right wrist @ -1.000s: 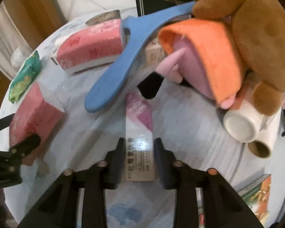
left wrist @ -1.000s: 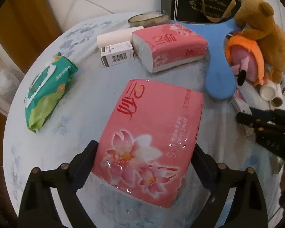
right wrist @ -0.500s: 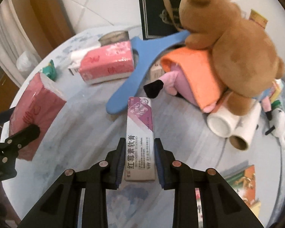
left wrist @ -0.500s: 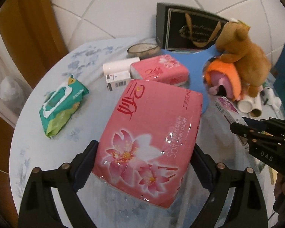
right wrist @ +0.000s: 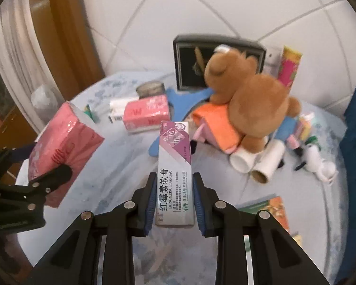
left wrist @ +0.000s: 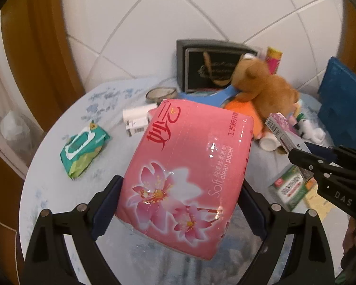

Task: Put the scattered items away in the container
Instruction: 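Carry the tissue pack and ointment box into the blue crate and release both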

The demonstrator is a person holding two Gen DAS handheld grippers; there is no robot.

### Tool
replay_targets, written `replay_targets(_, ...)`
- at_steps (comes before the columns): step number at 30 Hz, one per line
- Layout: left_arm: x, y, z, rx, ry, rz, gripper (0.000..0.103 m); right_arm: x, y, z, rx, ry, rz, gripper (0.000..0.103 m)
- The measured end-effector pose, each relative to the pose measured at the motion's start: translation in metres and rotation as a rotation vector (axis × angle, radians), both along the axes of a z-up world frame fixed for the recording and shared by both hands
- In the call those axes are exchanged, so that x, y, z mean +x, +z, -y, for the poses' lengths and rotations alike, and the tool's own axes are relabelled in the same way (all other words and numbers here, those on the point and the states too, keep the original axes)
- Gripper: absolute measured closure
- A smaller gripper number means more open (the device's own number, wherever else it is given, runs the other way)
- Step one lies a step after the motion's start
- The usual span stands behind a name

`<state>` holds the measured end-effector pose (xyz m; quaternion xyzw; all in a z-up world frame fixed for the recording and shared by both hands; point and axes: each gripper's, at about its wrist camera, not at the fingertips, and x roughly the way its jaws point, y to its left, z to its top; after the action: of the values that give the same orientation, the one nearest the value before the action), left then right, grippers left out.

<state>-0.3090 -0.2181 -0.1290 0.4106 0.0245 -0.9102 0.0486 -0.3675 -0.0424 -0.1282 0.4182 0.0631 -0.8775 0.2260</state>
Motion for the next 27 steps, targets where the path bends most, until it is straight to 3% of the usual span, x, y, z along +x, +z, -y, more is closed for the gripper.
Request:
replay_targets(7,0.023,0.026,-0.044,-0.013,-0.010,-0.053,0.010,0.032,0.040,-0.044,-0.032,-0.008,-0.086,0.075)
replay_targets(17,0.051,0.047,-0.112,-0.014,0.025,-0.099,0.010,0.062,0.070,-0.111,-0.038,0.038,-0.146,0.075)
replay_targets(27,0.058,0.067,-0.155,0.007,-0.094,-0.141,0.010,0.095,0.098,-0.164,-0.041,-0.088,-0.205,0.075)
